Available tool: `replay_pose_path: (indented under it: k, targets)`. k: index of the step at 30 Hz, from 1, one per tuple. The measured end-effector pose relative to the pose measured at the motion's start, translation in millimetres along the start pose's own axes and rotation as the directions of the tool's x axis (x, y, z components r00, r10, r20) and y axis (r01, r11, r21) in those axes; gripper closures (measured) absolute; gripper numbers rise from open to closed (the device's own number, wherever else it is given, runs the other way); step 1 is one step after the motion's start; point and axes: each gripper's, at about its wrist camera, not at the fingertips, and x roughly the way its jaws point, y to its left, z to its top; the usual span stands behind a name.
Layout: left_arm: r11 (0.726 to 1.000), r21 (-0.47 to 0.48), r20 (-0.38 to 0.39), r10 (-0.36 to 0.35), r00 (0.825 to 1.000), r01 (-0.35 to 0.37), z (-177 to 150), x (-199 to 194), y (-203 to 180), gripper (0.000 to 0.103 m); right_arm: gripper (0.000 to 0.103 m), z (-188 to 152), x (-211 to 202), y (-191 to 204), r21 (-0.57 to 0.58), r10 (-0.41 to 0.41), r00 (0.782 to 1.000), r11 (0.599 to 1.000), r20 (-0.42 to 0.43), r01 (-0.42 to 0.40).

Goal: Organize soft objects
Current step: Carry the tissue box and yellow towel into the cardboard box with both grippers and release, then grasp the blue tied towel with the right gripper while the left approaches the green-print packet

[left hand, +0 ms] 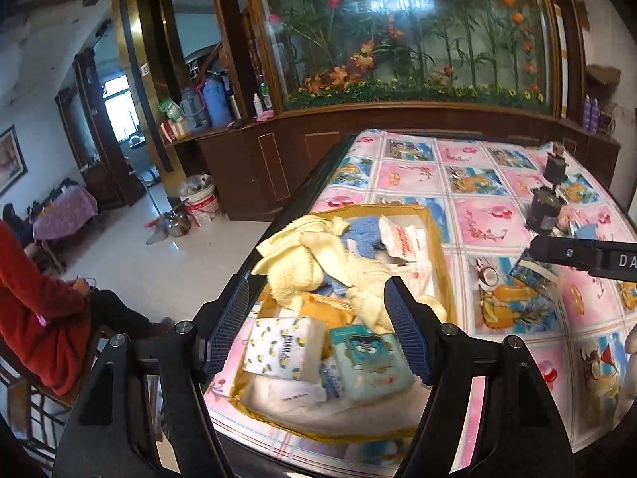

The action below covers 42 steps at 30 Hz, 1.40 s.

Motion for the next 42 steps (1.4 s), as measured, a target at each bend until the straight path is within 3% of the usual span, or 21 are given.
replay_pose_path:
  k: [21, 28, 30, 32, 35, 39, 42]
  targets:
    - [0.981, 0.161, -0.083, -0.096, 0.992, 0.108, 3, -3, -93, 0.032, 0.049, -31, -79, -150, 0.227, -0.170, 0.983, 0.962, 0.067, 0.151]
    - [0.955, 0.126, -0.169, -0.247, 0.954, 0.270, 0, 0, -112, 0.032, 0.049, -18, -118, -218, 0.338, -0.326, 0.942, 0.898, 0.080, 0.283]
    - [0.942, 0.101, -0.200, -0.296, 0.934, 0.320, -4, 3, -120, 0.032, 0.049, -11, -117, -226, 0.327, -0.369, 0.928, 0.885, 0.057, 0.332]
    - [0.929, 0.085, -0.237, -0.333, 0.913, 0.361, -9, 6, -127, 0.032, 0.049, -1, -106, -229, 0.310, -0.363, 0.932, 0.888, 0.022, 0.339]
    - [0.915, 0.069, -0.270, -0.367, 0.890, 0.398, -14, 9, -131, 0.032, 0.049, 13, -80, -230, 0.332, -0.294, 0.956, 0.900, -0.014, 0.282]
    - [0.912, 0.051, -0.256, -0.381, 0.888, 0.407, -18, 6, -122, 0.032, 0.049, 35, -42, -206, 0.274, -0.213, 0.977, 0.939, -0.016, 0.209]
    - [0.911, 0.029, -0.258, -0.391, 0.884, 0.411, -18, 8, -114, 0.032, 0.049, 44, -11, -191, 0.219, -0.218, 0.974, 0.949, -0.053, 0.225]
